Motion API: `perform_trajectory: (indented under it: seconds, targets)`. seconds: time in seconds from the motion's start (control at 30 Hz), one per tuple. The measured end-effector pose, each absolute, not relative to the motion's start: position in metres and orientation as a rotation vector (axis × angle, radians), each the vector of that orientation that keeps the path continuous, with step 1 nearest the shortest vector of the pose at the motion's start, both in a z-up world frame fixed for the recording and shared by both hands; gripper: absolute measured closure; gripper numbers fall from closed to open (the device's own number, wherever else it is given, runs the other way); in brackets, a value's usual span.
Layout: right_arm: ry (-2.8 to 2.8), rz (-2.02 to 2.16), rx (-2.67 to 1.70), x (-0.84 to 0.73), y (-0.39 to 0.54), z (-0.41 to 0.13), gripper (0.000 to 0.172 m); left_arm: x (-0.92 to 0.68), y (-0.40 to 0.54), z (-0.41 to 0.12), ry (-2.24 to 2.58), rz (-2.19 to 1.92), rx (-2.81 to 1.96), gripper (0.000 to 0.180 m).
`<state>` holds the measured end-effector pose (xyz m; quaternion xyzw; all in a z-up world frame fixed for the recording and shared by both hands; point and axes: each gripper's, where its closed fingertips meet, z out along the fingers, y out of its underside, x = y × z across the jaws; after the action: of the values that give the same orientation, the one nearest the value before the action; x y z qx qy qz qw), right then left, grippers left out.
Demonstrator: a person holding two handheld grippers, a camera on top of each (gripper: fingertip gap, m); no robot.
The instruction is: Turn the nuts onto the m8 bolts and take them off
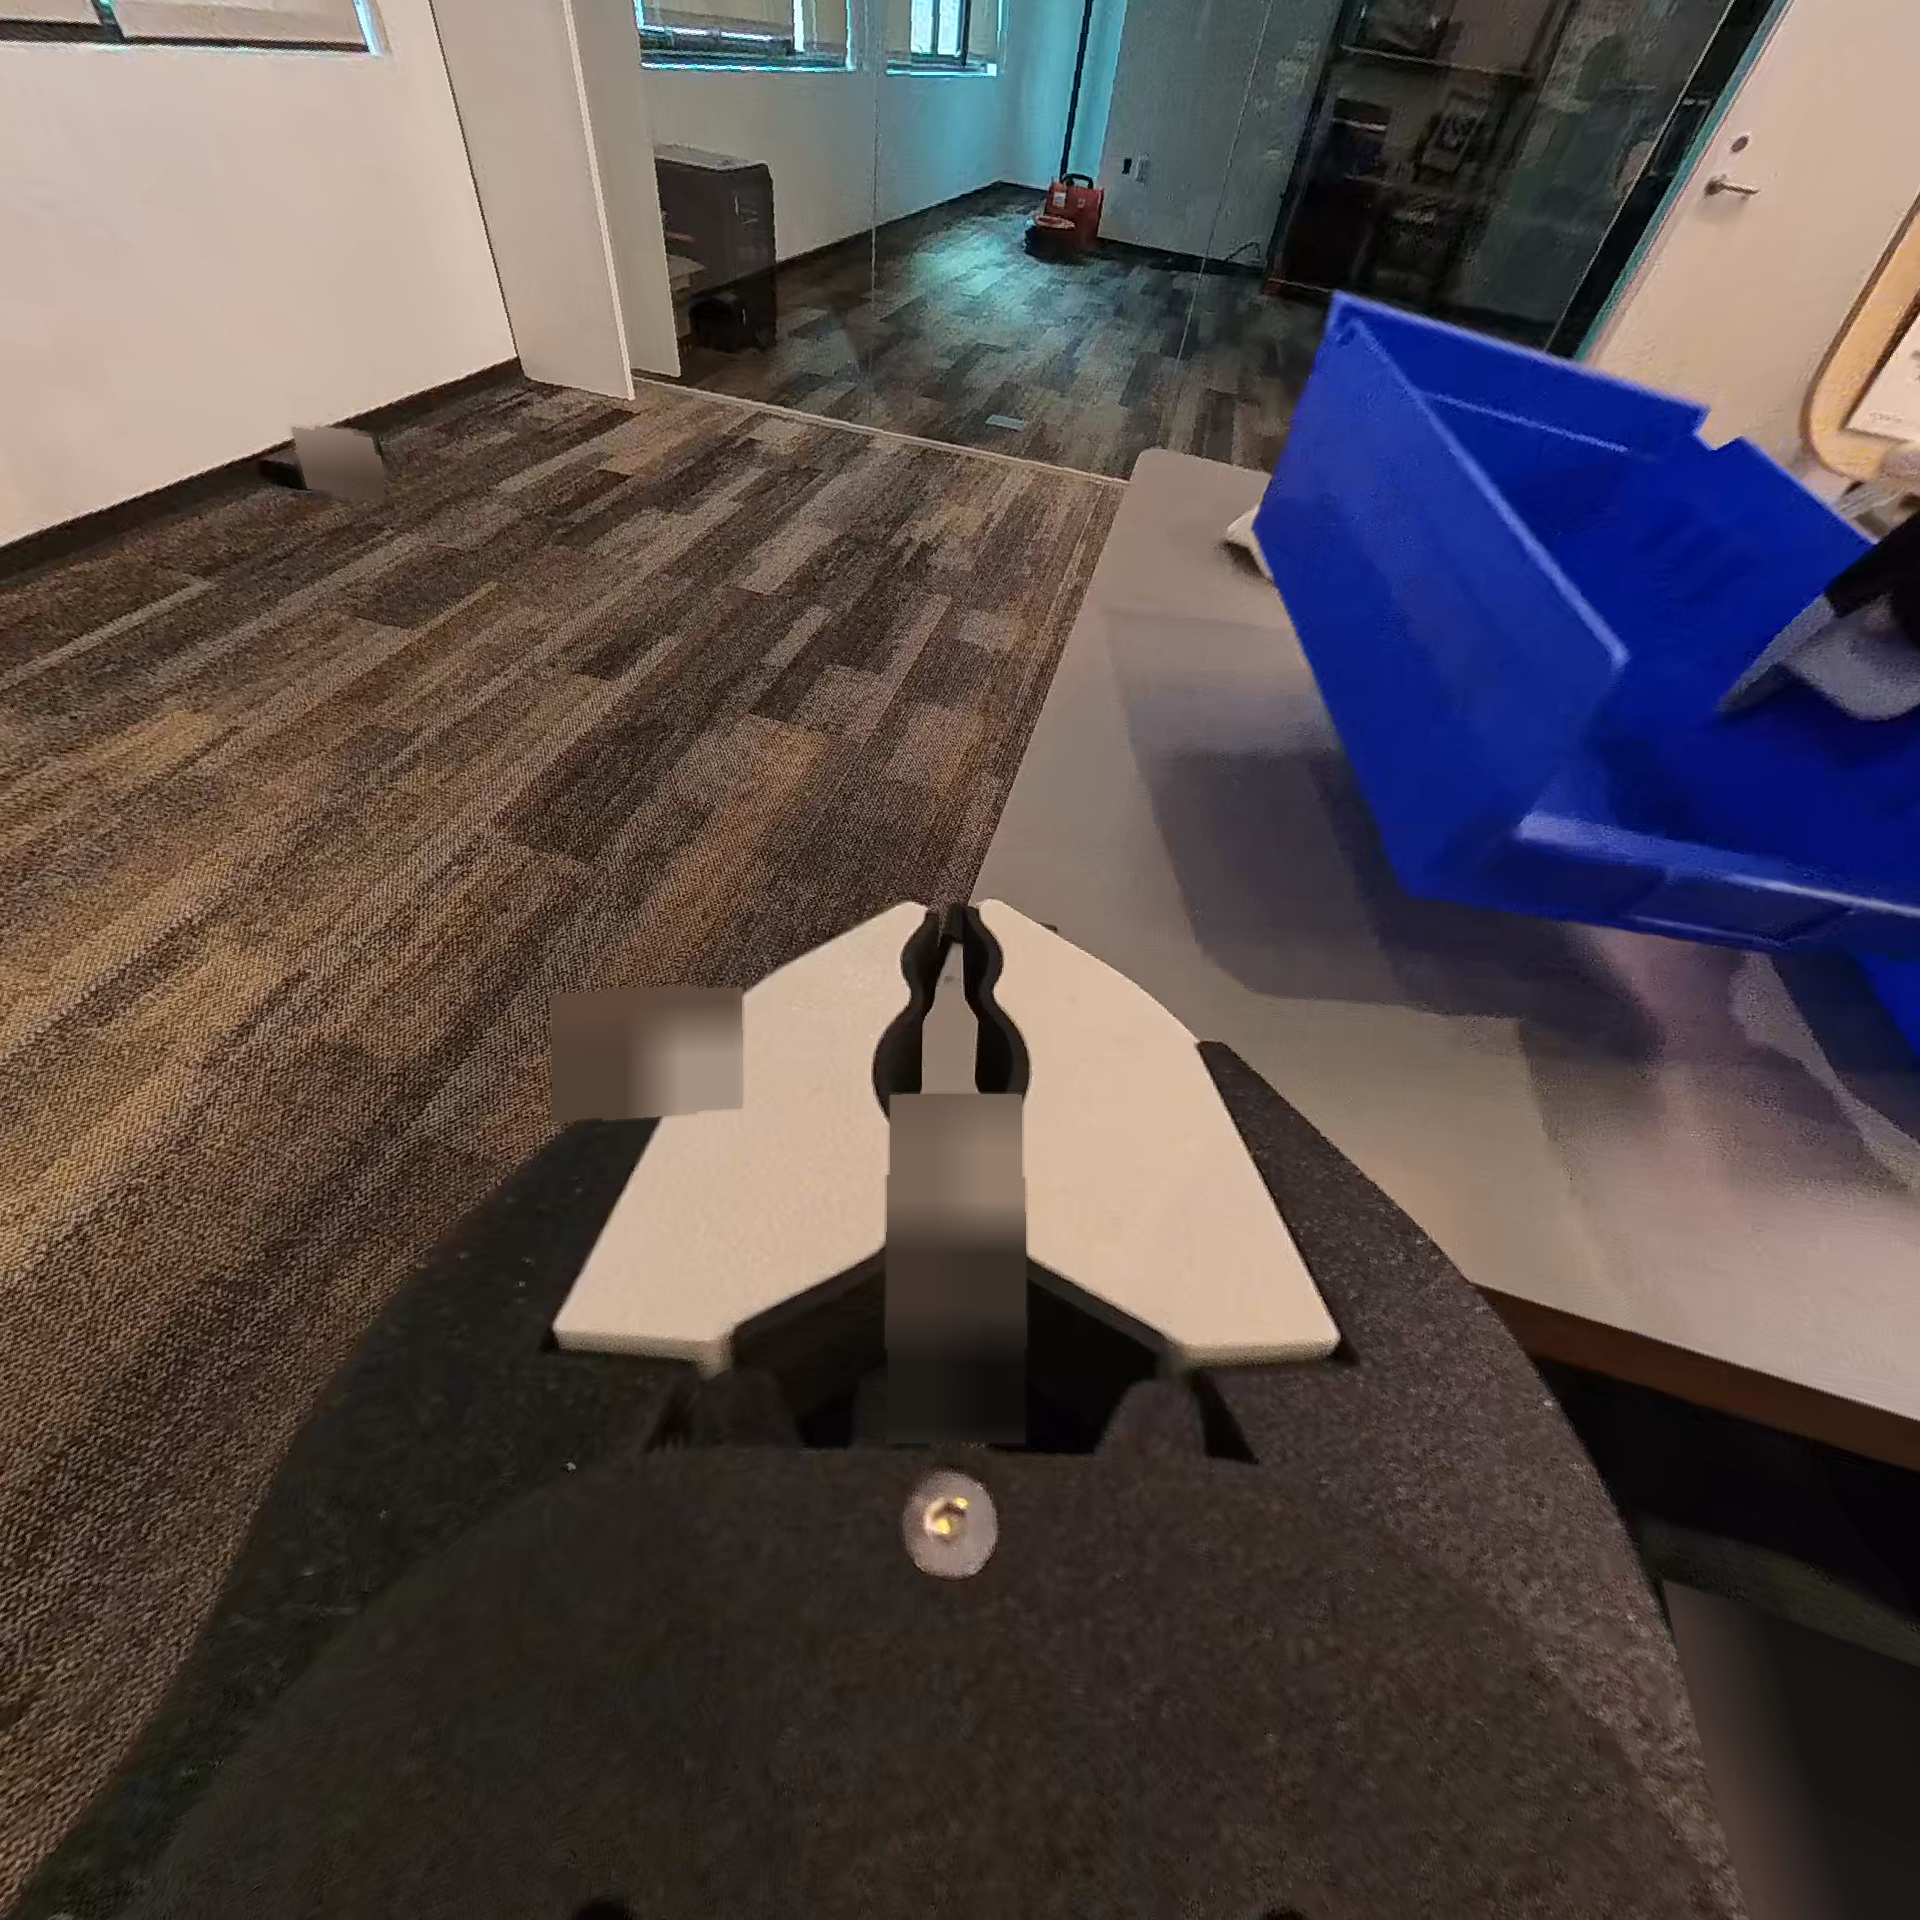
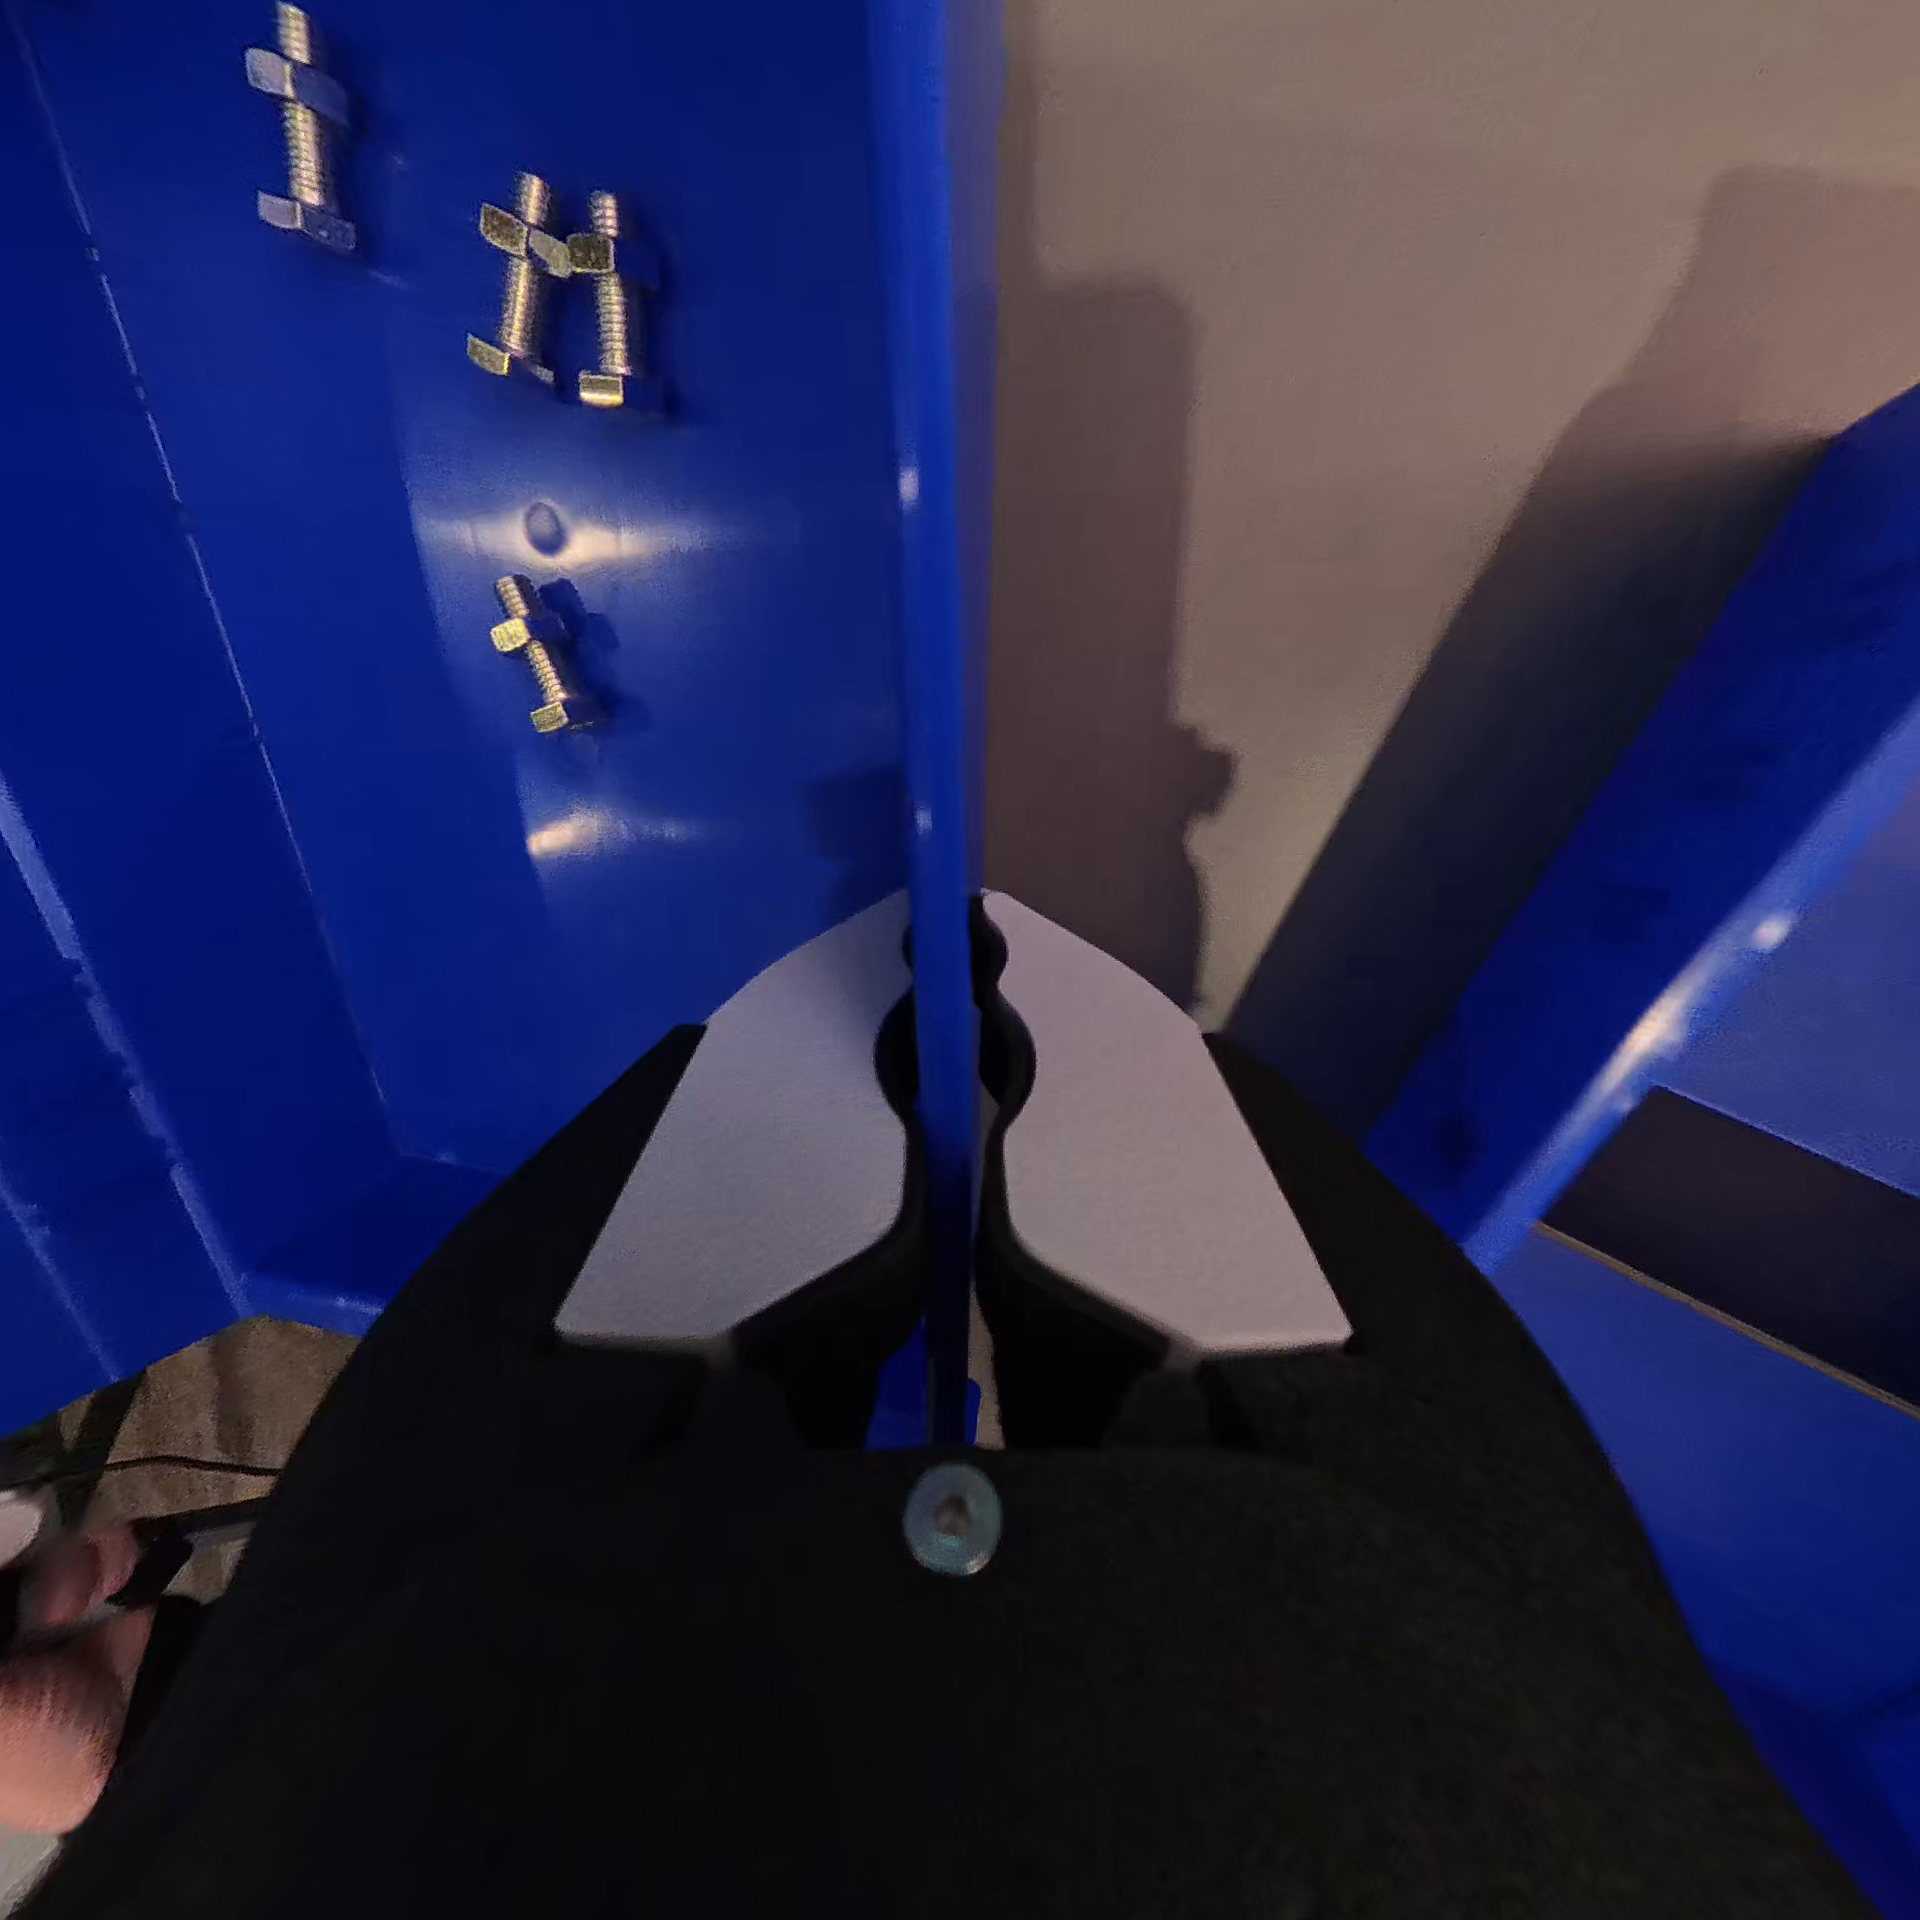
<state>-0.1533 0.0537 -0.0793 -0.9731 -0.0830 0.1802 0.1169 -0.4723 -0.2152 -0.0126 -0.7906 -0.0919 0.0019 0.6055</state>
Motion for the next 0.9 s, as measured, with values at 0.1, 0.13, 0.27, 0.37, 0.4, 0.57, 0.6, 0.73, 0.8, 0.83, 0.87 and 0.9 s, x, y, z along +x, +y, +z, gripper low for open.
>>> perform_trajectory:
  seconds: [0.1, 0.13, 0.27, 0.37, 0.4, 0.57, 0.6, 0.73, 0.8, 0.83, 0.87, 0.9]
  targets:
    - [-0.264, 0.461, -2.842, -0.161, 0.05, -0.093, 0.167, -0.472, -0.215, -0.016, -0.214, -0.015, -1.829, 0.175]
    - [-0.272, 0.442, -2.854, -0.162, 0.048, -0.097, 0.167, -0.472, -0.215, -0.017, -0.213, -0.022, -1.829, 0.176]
    - [-0.277, 0.395, -2.884, -0.163, 0.041, -0.112, 0.167, -0.473, -0.216, -0.019, -0.216, -0.033, -1.827, 0.176]
    - [-0.262, 0.393, -2.911, -0.163, 0.037, -0.117, 0.167, -0.474, -0.217, -0.022, -0.221, -0.041, -1.828, 0.176]
    - [-0.258, 0.396, -2.912, -0.163, 0.037, -0.117, 0.166, -0.475, -0.218, -0.022, -0.224, -0.042, -1.829, 0.176]
    - [-0.222, 0.486, -2.903, -0.166, 0.036, -0.115, 0.159, -0.474, -0.218, -0.022, -0.233, -0.052, -1.826, 0.175]
    - [-0.213, 0.504, -2.888, -0.166, 0.038, -0.112, 0.16, -0.473, -0.218, -0.022, -0.23, -0.051, -1.826, 0.175]
    - [-0.257, 0.512, -2.847, -0.163, 0.042, -0.092, 0.16, -0.465, -0.214, -0.017, -0.217, -0.057, -1.821, 0.175]
    - [-0.272, 0.515, -2.81, -0.16, 0.046, -0.075, 0.165, -0.46, -0.21, -0.015, -0.207, -0.064, -1.824, 0.175]
    - [-0.275, 0.523, -2.796, -0.158, 0.047, -0.066, 0.165, -0.456, -0.207, -0.014, -0.2, -0.068, -1.826, 0.175]
    - [-0.287, 0.519, -2.781, -0.155, 0.049, -0.056, 0.164, -0.452, -0.205, -0.012, -0.192, -0.073, -1.826, 0.175]
    - [-0.308, 0.492, -2.764, -0.149, 0.051, -0.045, 0.164, -0.447, -0.201, -0.01, -0.181, -0.077, -1.824, 0.175]
